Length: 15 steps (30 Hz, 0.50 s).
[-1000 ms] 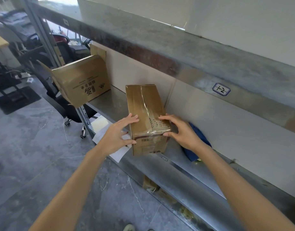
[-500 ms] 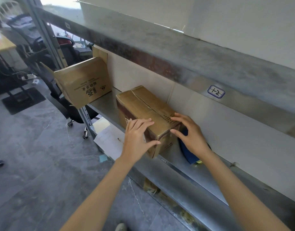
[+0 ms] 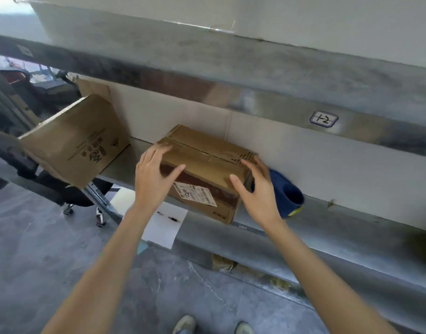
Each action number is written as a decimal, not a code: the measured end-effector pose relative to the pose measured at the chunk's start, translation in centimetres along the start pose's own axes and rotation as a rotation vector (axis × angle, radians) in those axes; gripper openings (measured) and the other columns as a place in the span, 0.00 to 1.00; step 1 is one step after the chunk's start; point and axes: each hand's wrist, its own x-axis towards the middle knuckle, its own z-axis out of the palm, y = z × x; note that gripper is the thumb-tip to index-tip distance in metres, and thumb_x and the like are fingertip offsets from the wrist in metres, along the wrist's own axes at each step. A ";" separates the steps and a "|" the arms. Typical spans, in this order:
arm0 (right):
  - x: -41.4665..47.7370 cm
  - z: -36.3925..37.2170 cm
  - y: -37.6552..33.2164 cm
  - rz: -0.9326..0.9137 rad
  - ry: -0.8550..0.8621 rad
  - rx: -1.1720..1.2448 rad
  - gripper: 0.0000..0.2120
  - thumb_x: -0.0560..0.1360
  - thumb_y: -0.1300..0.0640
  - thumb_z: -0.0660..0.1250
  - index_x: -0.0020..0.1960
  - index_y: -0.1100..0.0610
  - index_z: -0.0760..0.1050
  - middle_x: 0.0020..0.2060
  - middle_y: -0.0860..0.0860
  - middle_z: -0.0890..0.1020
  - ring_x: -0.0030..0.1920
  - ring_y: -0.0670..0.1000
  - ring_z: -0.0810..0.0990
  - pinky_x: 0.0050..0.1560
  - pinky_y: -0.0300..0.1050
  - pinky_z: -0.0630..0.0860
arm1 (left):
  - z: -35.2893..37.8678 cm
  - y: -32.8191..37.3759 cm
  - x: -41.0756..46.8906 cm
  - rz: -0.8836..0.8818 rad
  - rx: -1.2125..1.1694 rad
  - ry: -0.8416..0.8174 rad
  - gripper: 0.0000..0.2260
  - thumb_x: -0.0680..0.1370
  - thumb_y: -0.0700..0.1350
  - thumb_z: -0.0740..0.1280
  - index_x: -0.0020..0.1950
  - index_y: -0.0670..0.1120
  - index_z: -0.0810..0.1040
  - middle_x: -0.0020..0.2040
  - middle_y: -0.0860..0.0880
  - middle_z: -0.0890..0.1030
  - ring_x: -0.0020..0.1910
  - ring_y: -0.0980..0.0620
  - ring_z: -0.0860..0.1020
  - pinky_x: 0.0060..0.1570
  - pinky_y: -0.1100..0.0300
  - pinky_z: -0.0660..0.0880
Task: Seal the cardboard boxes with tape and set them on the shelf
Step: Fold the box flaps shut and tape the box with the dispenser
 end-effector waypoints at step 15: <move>2.3 3.4 -2.8 0.130 0.201 -0.179 0.26 0.74 0.58 0.70 0.70 0.56 0.69 0.73 0.53 0.64 0.73 0.51 0.65 0.67 0.32 0.60 | -1.4 -4.9 5.4 0.035 -0.252 -0.235 0.26 0.73 0.53 0.76 0.69 0.49 0.74 0.67 0.54 0.71 0.67 0.53 0.71 0.66 0.56 0.69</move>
